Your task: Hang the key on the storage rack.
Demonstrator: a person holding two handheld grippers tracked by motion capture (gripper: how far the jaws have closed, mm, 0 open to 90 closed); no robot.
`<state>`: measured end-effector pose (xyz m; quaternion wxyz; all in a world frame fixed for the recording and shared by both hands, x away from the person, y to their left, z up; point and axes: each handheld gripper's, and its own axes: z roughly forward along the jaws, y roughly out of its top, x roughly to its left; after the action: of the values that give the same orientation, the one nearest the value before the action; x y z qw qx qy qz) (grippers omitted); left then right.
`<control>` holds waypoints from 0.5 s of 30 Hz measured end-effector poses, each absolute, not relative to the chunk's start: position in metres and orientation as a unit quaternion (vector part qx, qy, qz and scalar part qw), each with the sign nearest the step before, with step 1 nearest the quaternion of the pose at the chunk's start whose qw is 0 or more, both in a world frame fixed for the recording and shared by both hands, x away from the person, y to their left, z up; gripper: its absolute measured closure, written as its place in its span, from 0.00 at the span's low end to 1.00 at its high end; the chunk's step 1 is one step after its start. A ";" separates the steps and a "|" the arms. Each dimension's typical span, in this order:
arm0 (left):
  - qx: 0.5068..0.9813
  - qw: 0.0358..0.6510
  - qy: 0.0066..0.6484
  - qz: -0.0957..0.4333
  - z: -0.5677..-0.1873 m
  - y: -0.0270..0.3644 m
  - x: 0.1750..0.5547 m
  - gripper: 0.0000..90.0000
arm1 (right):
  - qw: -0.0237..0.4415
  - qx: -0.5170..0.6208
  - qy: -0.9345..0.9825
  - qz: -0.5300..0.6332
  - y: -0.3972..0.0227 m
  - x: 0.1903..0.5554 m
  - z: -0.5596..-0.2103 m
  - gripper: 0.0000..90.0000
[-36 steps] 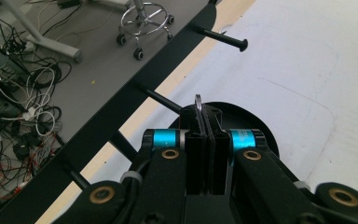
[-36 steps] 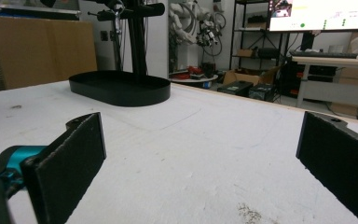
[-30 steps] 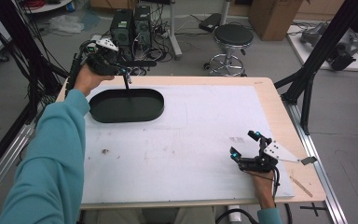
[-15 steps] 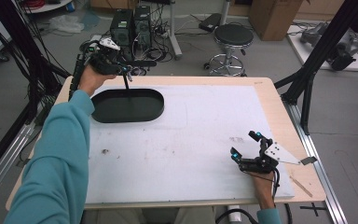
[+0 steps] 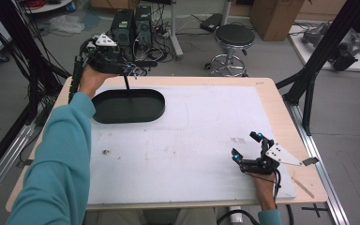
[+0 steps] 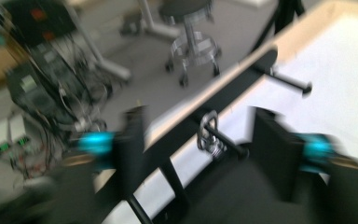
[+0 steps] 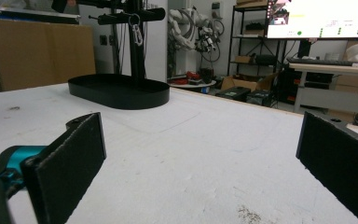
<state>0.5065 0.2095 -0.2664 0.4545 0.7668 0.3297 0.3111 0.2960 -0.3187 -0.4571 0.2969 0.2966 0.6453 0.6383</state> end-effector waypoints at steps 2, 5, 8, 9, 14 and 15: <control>0.764 0.477 0.323 0.291 -0.264 0.212 0.500 0.15 | 0.299 0.296 0.646 0.637 -0.318 0.296 -0.457 0.01; 0.748 0.519 0.294 0.290 -0.263 0.218 0.485 0.02 | 0.297 0.296 0.644 0.639 -0.319 0.296 -0.457 0.01; 0.738 0.548 0.283 0.276 -0.265 0.226 0.470 0.02 | 0.297 0.299 0.644 0.639 -0.319 0.295 -0.457 0.01; 0.735 0.553 0.277 0.277 -0.267 0.228 0.464 0.02 | 0.296 0.299 0.644 0.639 -0.319 0.296 -0.457 0.01; 0.730 0.572 0.254 0.274 -0.282 0.238 0.429 0.02 | 0.294 0.301 0.644 0.639 -0.319 0.296 -0.457 0.01; 0.730 0.572 0.254 0.274 -0.282 0.238 0.429 0.02 | 0.294 0.301 0.644 0.639 -0.319 0.296 -0.457 0.01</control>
<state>0.4291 0.2384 -0.2817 0.5723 0.7297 0.2544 0.2744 0.2956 -0.3188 -0.4572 0.2942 0.3005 0.6445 0.6386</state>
